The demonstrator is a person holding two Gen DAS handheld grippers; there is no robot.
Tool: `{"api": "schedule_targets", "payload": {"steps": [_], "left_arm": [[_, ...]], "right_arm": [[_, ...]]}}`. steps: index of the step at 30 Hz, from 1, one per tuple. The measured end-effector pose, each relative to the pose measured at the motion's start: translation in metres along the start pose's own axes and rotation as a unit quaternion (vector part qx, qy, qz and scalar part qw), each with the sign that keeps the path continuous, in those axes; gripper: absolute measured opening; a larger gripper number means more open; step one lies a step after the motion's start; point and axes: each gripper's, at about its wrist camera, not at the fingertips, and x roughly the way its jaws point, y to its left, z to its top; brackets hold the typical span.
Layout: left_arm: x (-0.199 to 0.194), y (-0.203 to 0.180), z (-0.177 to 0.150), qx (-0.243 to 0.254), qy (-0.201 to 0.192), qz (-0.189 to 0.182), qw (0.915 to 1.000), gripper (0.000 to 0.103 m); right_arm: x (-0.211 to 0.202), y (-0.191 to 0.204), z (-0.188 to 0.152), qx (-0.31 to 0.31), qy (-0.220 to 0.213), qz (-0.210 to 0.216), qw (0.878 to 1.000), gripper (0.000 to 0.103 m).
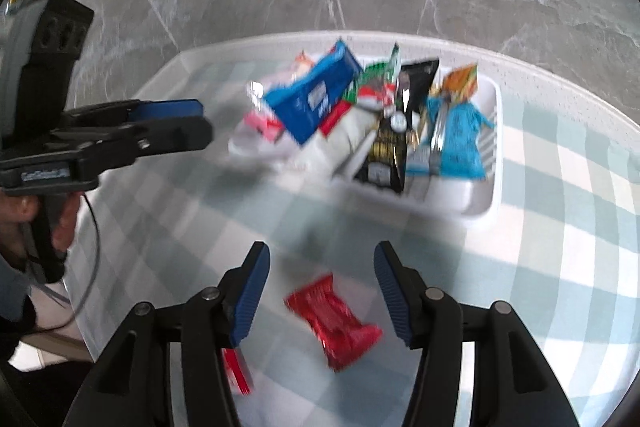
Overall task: Organize snacks
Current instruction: 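Move both open tools back over the remaining candies, then grasp the red-and-white candy with the left tool while the right tool grasps the red candy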
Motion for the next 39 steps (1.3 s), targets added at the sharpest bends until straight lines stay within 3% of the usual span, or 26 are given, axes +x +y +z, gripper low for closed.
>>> {"api": "schedule_targets", "payload": {"steps": [11,20,34,39], "left_arm": [[0.012,-0.037,-0.094,0.021,0.093,-0.067,0.9932,0.057],[0.022,-0.075,-0.139,0.049,0.147,-0.056,0.9863,0.057],[0.042,-0.095,-0.155,0.053,0.163,-0.017,0.9851,0.058],[0.049,-0.095,-0.15,0.06,0.16,-0.015,0.9851,0.058]], "right_arm": [[0.013,0.007,-0.035,-0.047,0.044,-0.028,0.998,0.058],[0.03,0.003,-0.043,-0.081,0.062,-0.009,0.995,0.058],[0.042,0.02,-0.046,-0.157,0.075,-0.002,0.985,0.057],[0.042,0.019,-0.043,-0.155,0.075,-0.01,0.985,0.047]]}}
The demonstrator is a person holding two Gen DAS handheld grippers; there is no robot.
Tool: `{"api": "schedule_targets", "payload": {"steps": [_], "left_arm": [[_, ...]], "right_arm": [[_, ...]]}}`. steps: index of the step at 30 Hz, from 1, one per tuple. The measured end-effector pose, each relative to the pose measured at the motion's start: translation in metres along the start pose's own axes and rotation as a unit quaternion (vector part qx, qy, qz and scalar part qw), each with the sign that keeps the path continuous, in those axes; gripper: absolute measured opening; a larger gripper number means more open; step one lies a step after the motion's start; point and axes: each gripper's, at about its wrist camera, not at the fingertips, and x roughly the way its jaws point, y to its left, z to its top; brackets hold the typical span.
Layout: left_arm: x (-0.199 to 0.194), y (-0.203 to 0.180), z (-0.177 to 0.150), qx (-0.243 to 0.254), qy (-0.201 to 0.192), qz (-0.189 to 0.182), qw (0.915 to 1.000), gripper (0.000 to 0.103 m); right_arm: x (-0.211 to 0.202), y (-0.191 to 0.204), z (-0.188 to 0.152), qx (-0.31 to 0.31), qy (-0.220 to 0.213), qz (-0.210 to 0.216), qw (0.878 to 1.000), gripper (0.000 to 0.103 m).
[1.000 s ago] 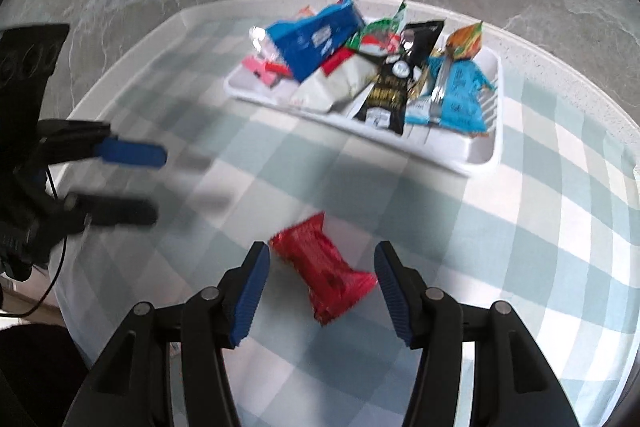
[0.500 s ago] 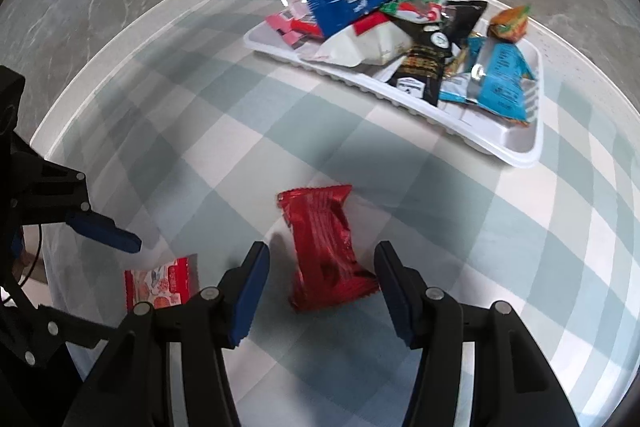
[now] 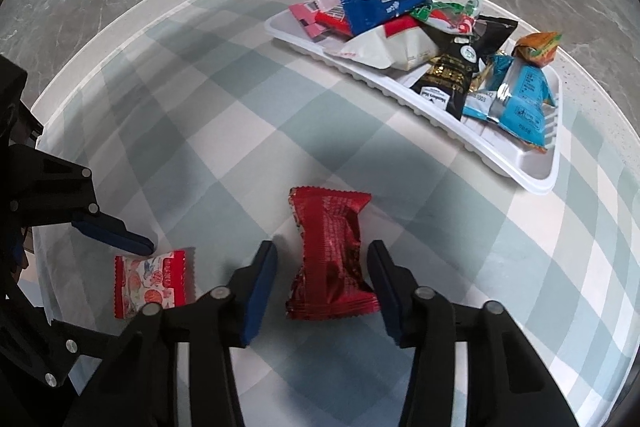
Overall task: Organize snacks
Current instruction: 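Grasp the red-and-white candy with the left tool while the right tool grasps the red candy, then carry both candies into the white tray and open both tools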
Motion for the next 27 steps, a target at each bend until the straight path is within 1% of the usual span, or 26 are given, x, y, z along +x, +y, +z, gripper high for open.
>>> {"api": "schedule_targets", "payload": {"steps": [2,4,7,12,13,14,16,18,22,27], "left_arm": [[0.002,-0.001,0.003,0.005,0.0,0.004,1.0,0.058],[0.003,-0.004,0.004,0.009,-0.001,0.009,0.9999,0.058],[0.004,-0.01,0.002,0.027,-0.006,0.021,0.9994,0.058],[0.006,-0.013,0.0,0.036,-0.015,0.035,0.9986,0.057],[0.007,-0.015,-0.001,0.036,-0.017,0.038,0.9985,0.055],[0.007,-0.016,-0.001,0.043,-0.018,0.054,0.9975,0.046],[0.005,-0.015,-0.002,0.046,-0.023,0.073,0.996,0.031],[0.003,-0.006,-0.002,0.025,-0.028,0.053,0.9978,0.031],[0.002,-0.003,-0.001,0.022,-0.031,0.051,0.998,0.031],[-0.002,0.008,0.002,-0.013,-0.037,0.029,0.9988,0.03]], "right_arm": [[0.001,-0.001,0.001,-0.001,0.001,-0.005,1.0,0.039],[0.0,-0.004,0.001,0.004,0.001,-0.009,1.0,0.034],[-0.002,-0.006,-0.002,0.007,0.0,-0.011,1.0,0.032],[-0.005,-0.006,-0.005,0.012,-0.004,-0.015,1.0,0.031],[-0.005,-0.006,-0.005,0.015,-0.005,-0.014,1.0,0.03],[-0.006,-0.007,-0.006,0.016,-0.005,-0.013,1.0,0.03],[-0.007,-0.008,-0.006,0.02,-0.007,-0.01,1.0,0.03],[-0.008,-0.011,-0.007,0.028,-0.009,-0.006,1.0,0.029],[-0.011,-0.017,-0.009,0.05,-0.013,0.01,0.999,0.029],[-0.02,-0.029,-0.015,0.087,-0.022,0.034,0.995,0.028]]}}
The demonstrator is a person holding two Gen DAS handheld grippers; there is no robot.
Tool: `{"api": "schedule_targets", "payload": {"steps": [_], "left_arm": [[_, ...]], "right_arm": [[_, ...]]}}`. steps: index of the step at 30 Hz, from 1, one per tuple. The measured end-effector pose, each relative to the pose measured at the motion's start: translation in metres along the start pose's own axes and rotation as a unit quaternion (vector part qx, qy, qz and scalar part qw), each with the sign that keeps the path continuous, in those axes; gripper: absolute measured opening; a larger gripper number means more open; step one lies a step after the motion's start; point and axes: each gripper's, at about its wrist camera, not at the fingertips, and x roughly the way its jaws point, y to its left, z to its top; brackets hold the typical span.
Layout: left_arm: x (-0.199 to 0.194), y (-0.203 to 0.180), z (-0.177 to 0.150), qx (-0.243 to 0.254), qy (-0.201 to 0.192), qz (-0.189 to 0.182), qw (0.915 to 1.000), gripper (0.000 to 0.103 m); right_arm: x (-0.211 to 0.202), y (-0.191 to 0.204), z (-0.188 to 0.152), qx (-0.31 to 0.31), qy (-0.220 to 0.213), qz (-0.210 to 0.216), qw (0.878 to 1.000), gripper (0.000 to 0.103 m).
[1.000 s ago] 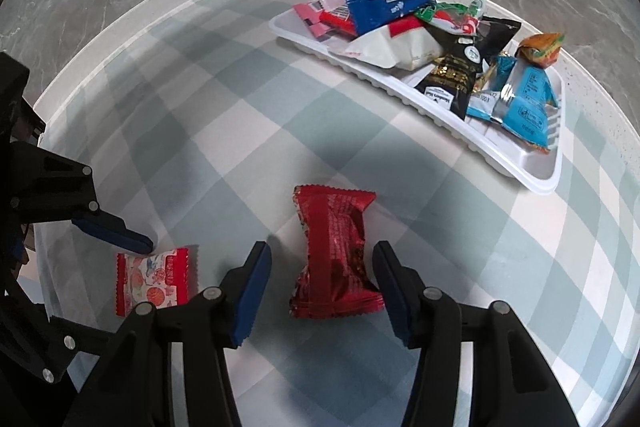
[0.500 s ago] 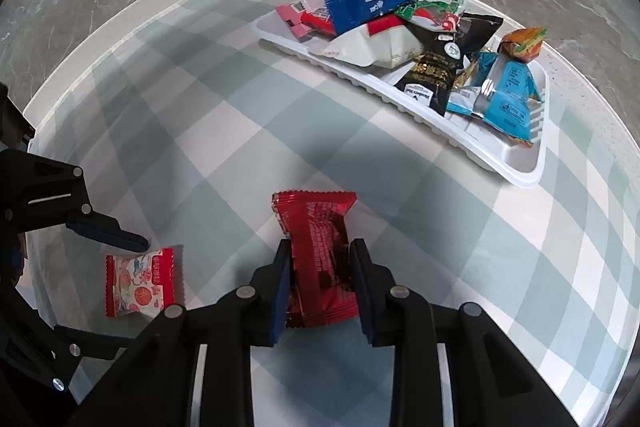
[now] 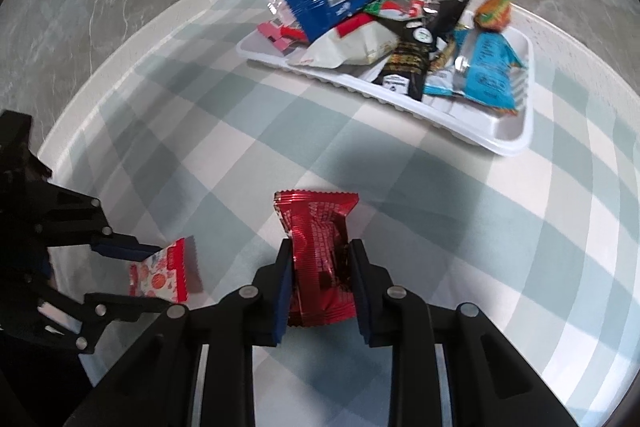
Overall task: Organize snacks
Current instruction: 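Carry both candies into the white tray and open both tools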
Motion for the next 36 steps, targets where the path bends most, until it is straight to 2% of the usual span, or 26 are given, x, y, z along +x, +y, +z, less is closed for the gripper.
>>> {"api": "schedule_targets", "payload": {"steps": [11,14,21,36], "left_arm": [[-0.018,0.023,0.023,-0.045,-0.027,-0.02,0.9984,0.03],[-0.024,0.031,0.032,-0.057,-0.036,-0.033,0.9972,0.03],[-0.036,0.041,0.057,-0.061,-0.055,-0.035,0.996,0.03],[-0.054,0.063,0.113,-0.052,-0.093,-0.036,0.9937,0.03]], "right_arm": [[-0.02,-0.026,-0.003,0.092,-0.011,0.056,0.994,0.028],[-0.026,-0.03,0.002,0.107,-0.02,0.068,0.992,0.028],[-0.036,-0.04,0.021,0.134,-0.036,0.093,0.986,0.028],[-0.041,-0.049,0.064,0.162,-0.066,0.105,0.979,0.028]]}}
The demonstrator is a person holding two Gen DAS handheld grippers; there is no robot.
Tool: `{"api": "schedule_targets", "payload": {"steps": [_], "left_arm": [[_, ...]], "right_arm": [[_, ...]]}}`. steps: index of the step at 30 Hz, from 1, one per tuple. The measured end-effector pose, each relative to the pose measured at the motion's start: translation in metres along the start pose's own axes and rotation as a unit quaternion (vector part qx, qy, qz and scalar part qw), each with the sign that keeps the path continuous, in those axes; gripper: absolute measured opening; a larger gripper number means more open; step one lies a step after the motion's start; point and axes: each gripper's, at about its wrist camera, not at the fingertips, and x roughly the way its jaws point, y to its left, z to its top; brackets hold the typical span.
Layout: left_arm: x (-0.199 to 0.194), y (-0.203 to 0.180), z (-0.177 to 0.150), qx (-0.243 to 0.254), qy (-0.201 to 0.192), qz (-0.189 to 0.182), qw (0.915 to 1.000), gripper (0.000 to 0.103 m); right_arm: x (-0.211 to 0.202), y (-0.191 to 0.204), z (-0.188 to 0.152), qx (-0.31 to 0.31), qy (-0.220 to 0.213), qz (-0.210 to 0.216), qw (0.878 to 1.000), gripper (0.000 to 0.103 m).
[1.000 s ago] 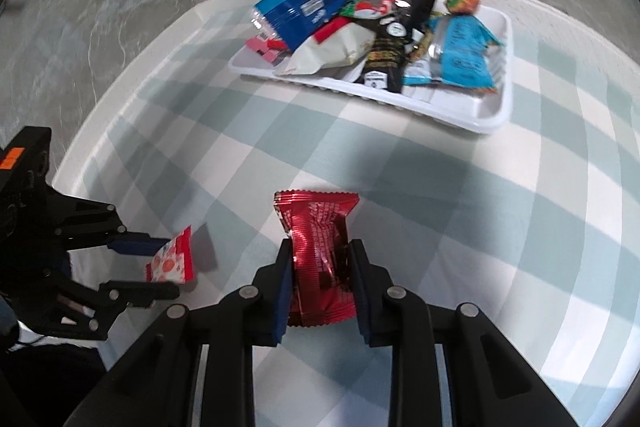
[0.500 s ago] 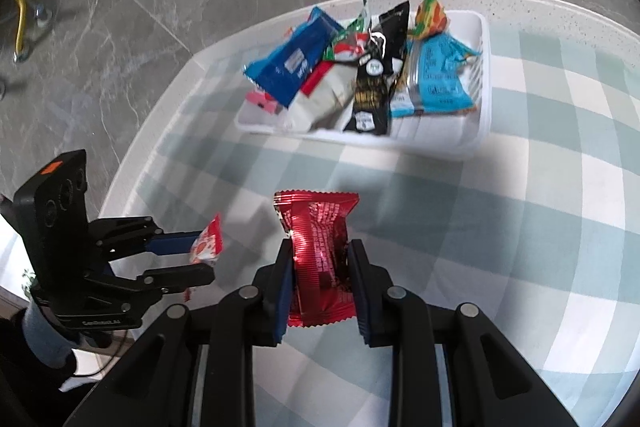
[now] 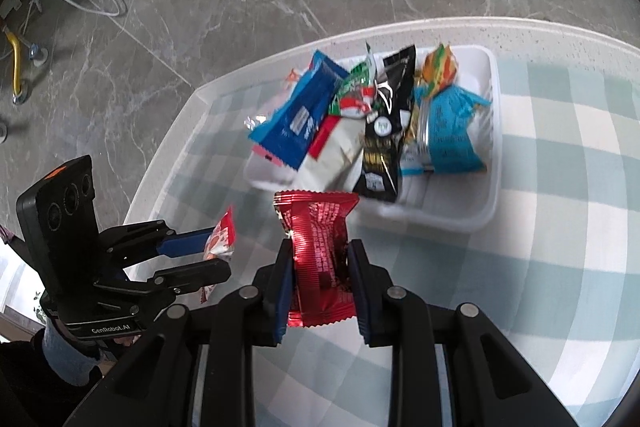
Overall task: Organize snacks
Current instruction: 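Carry both candies into the white tray and open both tools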
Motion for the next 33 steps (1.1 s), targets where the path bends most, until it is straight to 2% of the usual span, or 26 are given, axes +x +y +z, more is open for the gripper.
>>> {"api": "schedule_targets", "payload": {"steps": [17,33], "left_arm": [[0.016,0.009,0.05,0.017,-0.016,-0.002,0.9997,0.031],[0.037,0.024,0.091,0.017,-0.022,0.005,0.9996,0.031]], "right_arm": [[0.003,-0.008,0.045,0.027,-0.03,0.003,0.999,0.028],[0.016,-0.029,0.078,0.046,-0.041,-0.008,0.998,0.028]]}}
